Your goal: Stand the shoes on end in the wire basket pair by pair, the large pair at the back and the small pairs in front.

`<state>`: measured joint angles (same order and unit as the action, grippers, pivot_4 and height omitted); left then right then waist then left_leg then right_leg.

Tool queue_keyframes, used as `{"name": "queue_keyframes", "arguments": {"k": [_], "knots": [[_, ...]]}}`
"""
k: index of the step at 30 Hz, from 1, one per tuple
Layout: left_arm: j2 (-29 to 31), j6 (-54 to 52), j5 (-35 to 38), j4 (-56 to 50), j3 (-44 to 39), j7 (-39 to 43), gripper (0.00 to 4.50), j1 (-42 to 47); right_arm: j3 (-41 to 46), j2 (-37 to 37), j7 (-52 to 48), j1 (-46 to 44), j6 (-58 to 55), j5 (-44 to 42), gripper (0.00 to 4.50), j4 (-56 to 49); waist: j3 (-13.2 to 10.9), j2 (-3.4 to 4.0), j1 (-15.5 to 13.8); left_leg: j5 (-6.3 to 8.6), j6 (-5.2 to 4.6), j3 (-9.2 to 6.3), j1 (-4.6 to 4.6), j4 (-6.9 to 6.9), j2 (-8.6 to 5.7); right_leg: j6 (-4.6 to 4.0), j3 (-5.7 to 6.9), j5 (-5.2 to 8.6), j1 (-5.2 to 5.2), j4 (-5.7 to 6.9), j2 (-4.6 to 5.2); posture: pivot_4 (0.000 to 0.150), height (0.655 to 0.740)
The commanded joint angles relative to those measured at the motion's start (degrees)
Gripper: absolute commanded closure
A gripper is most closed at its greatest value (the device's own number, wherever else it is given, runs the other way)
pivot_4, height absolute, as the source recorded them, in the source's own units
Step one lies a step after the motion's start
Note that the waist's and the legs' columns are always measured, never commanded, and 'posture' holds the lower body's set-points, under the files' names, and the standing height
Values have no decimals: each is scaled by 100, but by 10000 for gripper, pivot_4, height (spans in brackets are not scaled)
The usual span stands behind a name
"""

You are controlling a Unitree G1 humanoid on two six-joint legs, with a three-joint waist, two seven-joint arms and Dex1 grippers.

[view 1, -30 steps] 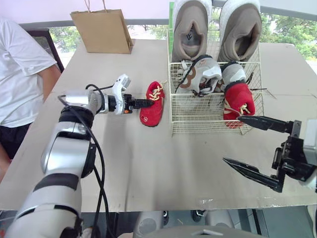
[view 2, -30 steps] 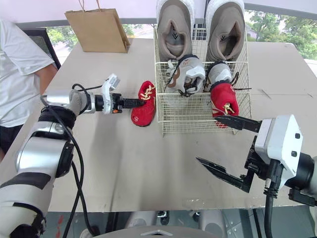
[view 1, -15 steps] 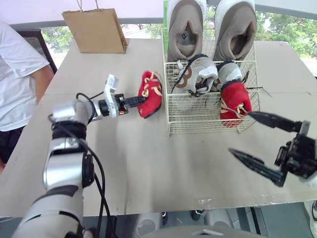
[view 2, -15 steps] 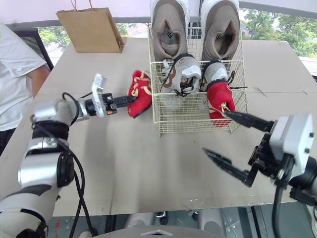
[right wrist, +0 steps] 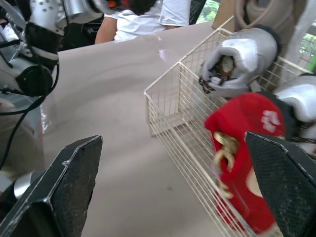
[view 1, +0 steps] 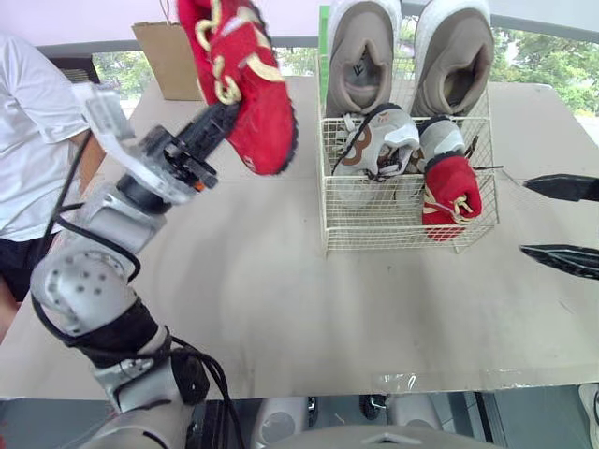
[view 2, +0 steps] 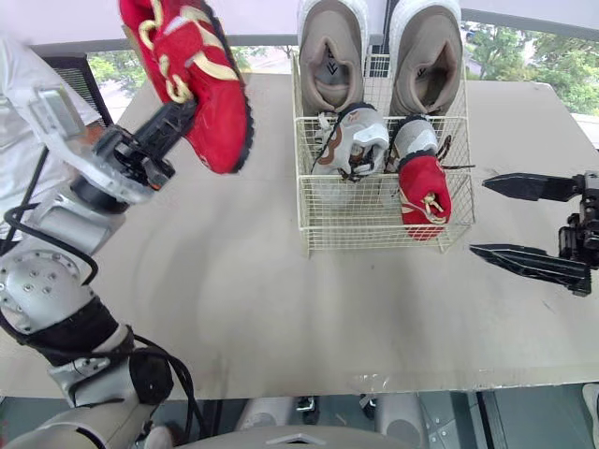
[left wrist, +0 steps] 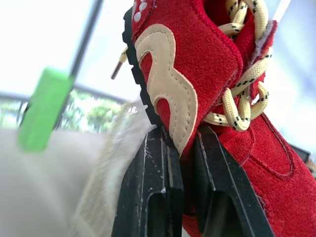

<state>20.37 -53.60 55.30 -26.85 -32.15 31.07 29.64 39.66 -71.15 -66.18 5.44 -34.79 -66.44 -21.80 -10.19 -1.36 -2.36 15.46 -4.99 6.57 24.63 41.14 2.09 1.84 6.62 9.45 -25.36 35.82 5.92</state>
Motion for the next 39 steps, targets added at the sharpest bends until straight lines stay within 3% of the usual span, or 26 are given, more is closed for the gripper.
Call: {"name": "queue_keyframes", "arguments": {"k": [1,6,14,17,27,32,33,36,39], "knots": [[-462,1236,-863,-852,1148,-57,44626,-424,-42,-111,-380,-369,-9,259,0,295,0,1,-7,0,0,1,-2,0,-1,0,0,0,2,0,-1,1500,7400],[-847,3655,-2770,-421,2736,388,44626,-896,-143,-2,-352,-872,-118,487,0,576,1,3,5,0,1,6,-6,4,2,-2,-1,-2,3,1,-5,1500,7400],[-1126,7307,-4817,1474,3503,268,44626,-884,-16,241,-206,-1073,-480,519,0,503,6,15,2,9,-16,8,4,3,3,-5,-1,-4,-8,1,-1,1500,7400],[-1063,8135,-5221,1970,3712,233,44626,-945,139,308,-179,-1017,-625,499,0,369,6,16,1,13,-23,8,6,3,3,-6,0,-5,-9,0,2,1500,7400],[-748,9202,-5586,3045,4183,286,44626,-1253,193,638,47,-914,-768,612,0,7,26,44,0,22,-37,8,3,4,4,-3,3,-4,-8,0,5,1500,7400],[-428,8687,-5070,2887,4394,682,20313,-1484,256,801,47,-727,-760,652,0,-86,70,83,-3,25,-43,13,1,3,4,-1,2,-2,-7,-1,5,1500,7400],[-381,8652,-5116,2884,4365,645,12971,-1469,262,837,29,-684,-739,673,0,-89,70,83,-13,26,-44,12,6,5,4,0,3,-1,-10,0,6,1500,7400],[-350,8605,-5309,2951,4235,444,2389,-1314,156,947,-19,-653,-624,768,0,-25,72,86,-8,26,-43,8,4,9,4,22,6,11,-8,0,7,1500,7400],[-446,8344,-5179,2862,4222,349,818,-1249,83,1008,-47,-683,-570,825,0,12,79,99,11,25,-41,11,-3,9,5,23,2,11,-6,2,7,1500,7400]]}}
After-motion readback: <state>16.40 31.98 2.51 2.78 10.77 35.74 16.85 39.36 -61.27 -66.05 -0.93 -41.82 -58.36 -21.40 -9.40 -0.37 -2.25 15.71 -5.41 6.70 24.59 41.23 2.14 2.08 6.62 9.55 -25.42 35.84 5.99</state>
